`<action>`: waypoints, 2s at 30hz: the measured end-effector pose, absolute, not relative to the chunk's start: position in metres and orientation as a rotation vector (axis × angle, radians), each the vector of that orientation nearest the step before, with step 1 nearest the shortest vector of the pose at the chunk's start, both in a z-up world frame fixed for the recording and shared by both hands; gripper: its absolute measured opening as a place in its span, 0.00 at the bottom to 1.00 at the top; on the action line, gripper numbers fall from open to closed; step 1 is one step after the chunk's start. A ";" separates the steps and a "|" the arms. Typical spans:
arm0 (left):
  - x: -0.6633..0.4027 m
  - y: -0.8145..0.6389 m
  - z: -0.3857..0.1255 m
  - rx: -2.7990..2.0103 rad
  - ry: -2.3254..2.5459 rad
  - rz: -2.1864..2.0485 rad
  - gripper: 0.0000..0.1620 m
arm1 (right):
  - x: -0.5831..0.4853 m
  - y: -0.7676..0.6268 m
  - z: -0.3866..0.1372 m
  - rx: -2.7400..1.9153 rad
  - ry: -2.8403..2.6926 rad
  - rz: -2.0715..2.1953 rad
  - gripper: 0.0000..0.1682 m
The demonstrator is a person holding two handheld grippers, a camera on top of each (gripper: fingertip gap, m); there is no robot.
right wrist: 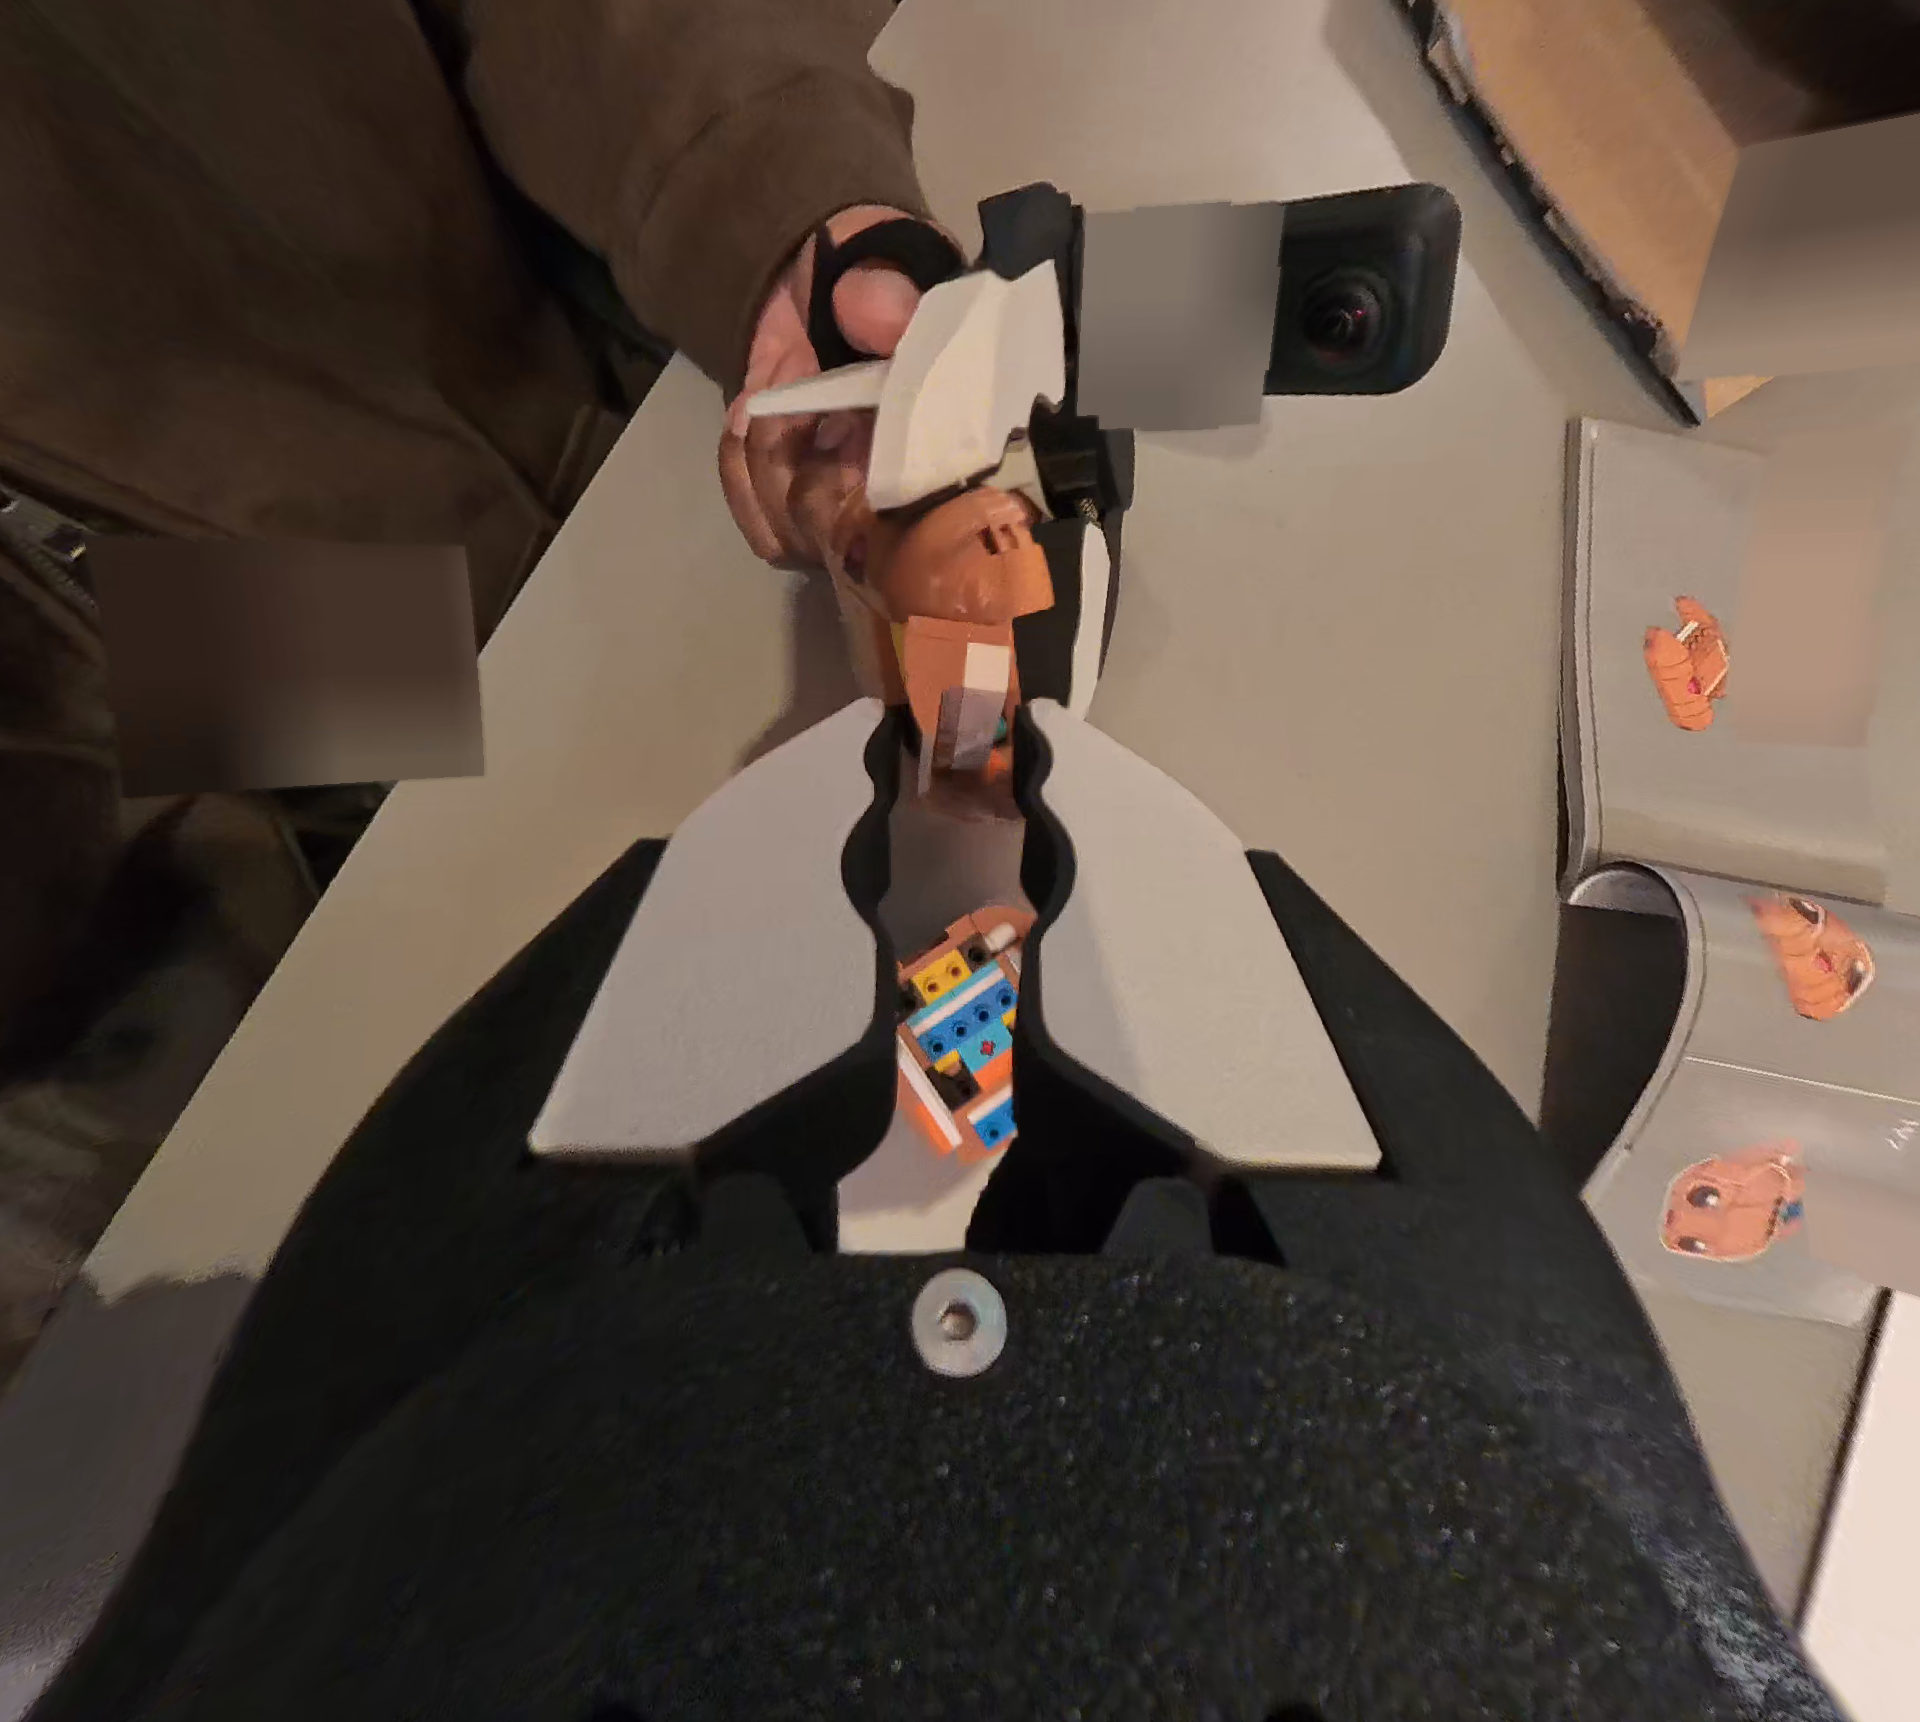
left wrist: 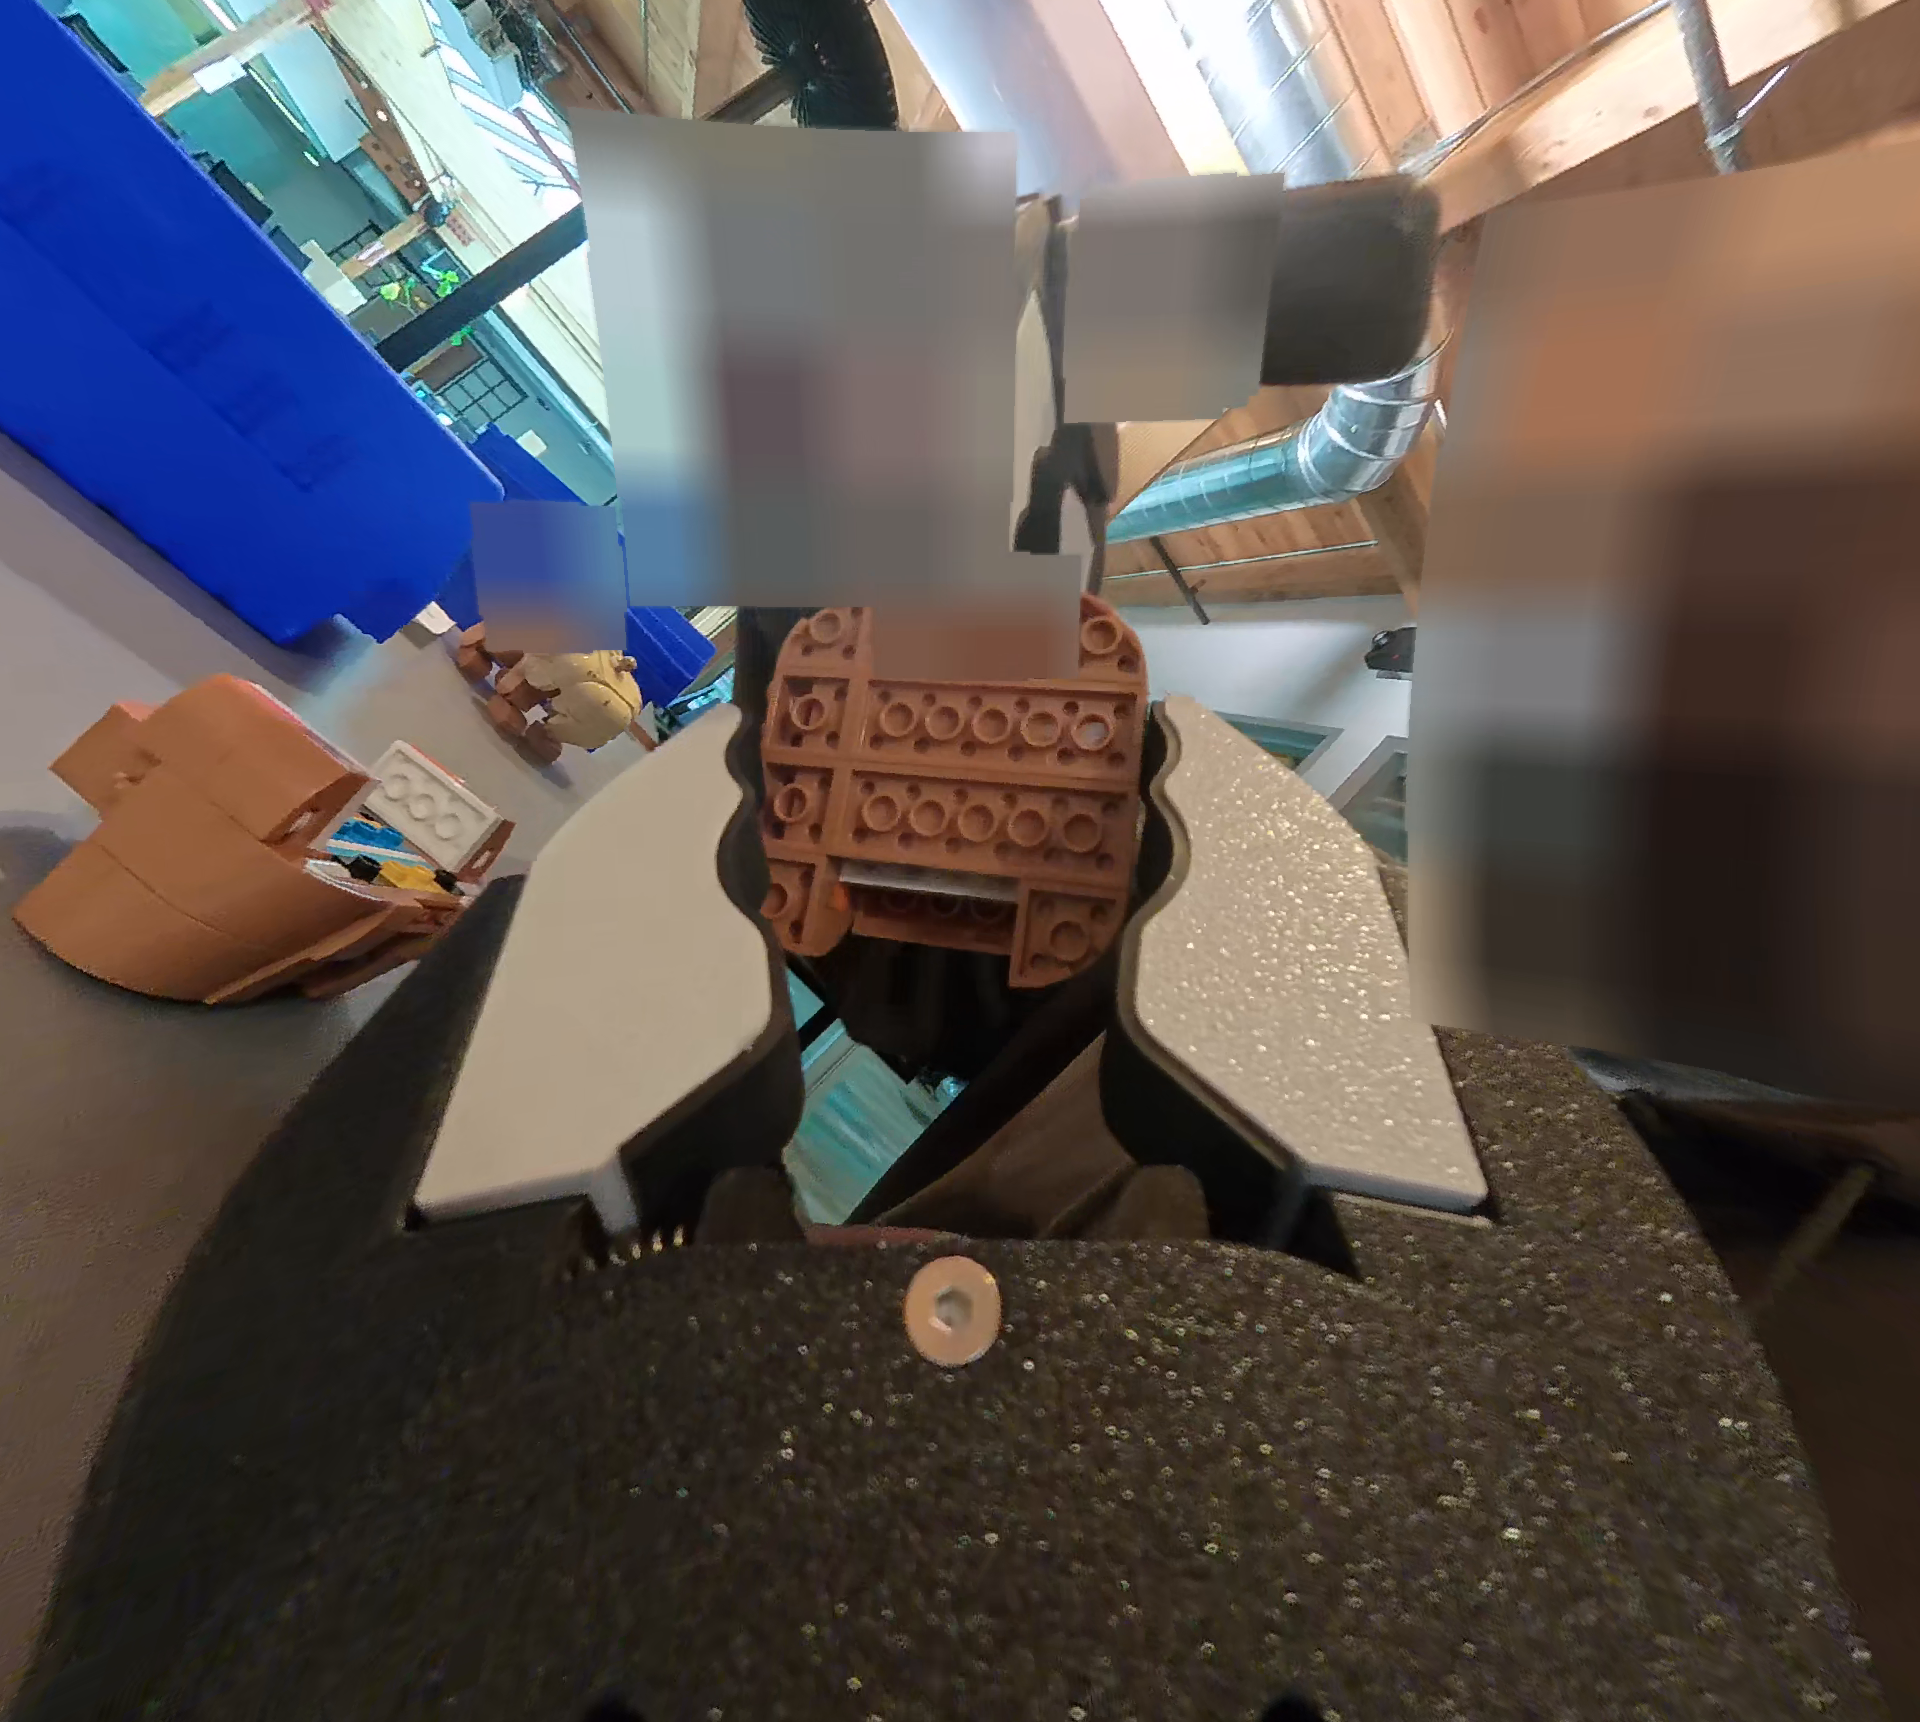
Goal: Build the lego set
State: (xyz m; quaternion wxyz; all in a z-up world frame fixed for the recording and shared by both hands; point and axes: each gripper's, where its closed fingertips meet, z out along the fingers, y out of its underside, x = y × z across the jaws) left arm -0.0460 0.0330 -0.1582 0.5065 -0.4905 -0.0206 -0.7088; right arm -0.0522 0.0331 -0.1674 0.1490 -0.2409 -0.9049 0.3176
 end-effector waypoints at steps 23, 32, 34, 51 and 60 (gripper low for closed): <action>-0.041 0.040 -0.164 -1.239 -0.050 -1.764 0.43 | -0.052 0.029 -0.186 -0.681 -2.549 1.073 0.17; -0.043 0.047 -0.167 -1.354 0.098 -1.697 0.37 | -0.056 0.041 -0.187 -0.691 -2.505 1.043 0.16; -0.045 0.050 -0.167 -1.367 0.114 -1.701 0.37 | -0.058 0.045 -0.187 -0.692 -2.486 1.033 0.16; -0.053 0.089 -0.188 -1.605 0.461 -0.993 0.34 | -0.063 0.083 -0.183 -0.935 -2.398 1.007 0.15; -0.040 0.105 -0.196 -1.596 0.683 -0.700 0.16 | -0.059 0.098 -0.181 -1.060 -2.382 0.921 0.15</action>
